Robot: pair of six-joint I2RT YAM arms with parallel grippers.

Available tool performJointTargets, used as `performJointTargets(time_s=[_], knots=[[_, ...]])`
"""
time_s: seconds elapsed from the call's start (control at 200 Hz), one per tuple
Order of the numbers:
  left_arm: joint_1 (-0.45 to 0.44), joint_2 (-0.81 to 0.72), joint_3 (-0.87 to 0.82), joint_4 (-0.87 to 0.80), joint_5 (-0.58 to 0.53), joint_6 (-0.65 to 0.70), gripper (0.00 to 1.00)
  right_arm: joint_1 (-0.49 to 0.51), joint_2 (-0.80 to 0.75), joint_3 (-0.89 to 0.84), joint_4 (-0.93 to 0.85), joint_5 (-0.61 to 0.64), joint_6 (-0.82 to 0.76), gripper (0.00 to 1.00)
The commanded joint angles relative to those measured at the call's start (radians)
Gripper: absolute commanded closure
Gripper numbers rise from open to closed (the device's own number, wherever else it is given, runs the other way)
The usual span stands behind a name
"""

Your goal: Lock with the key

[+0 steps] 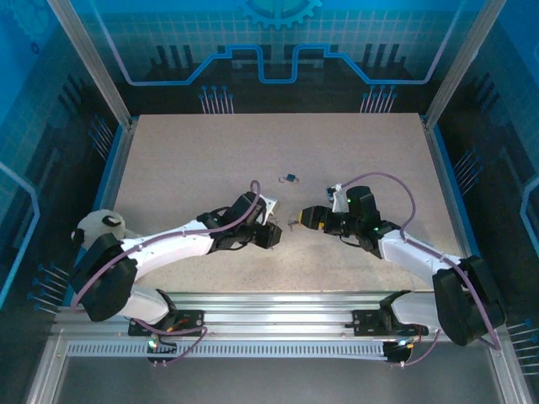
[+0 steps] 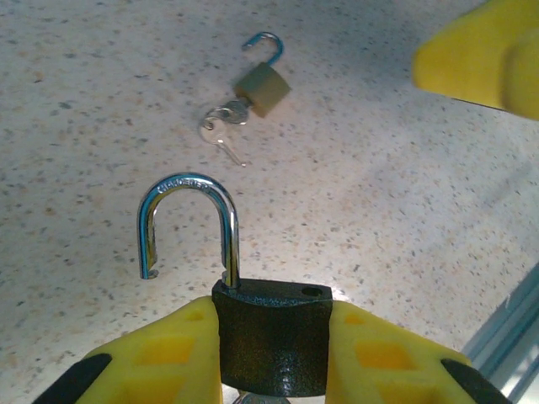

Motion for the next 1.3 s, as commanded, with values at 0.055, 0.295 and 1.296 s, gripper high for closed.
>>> performJointTargets(time_s=[0.055, 0.295, 1.296], knots=[[-0.034, -0.016, 0.007, 0.052, 0.049, 0.052, 1.00, 0.001, 0.027, 0.006, 0.049, -0.059, 0.021, 0.33], [-0.068, -0.018, 0.009, 0.086, 0.070, 0.080, 1.00, 0.028, 0.076, 0.019, 0.080, -0.085, 0.034, 0.37], [-0.111, 0.013, 0.051, 0.079, 0.037, 0.120, 1.00, 0.121, 0.146, 0.056, 0.128, -0.111, 0.029, 0.64]])
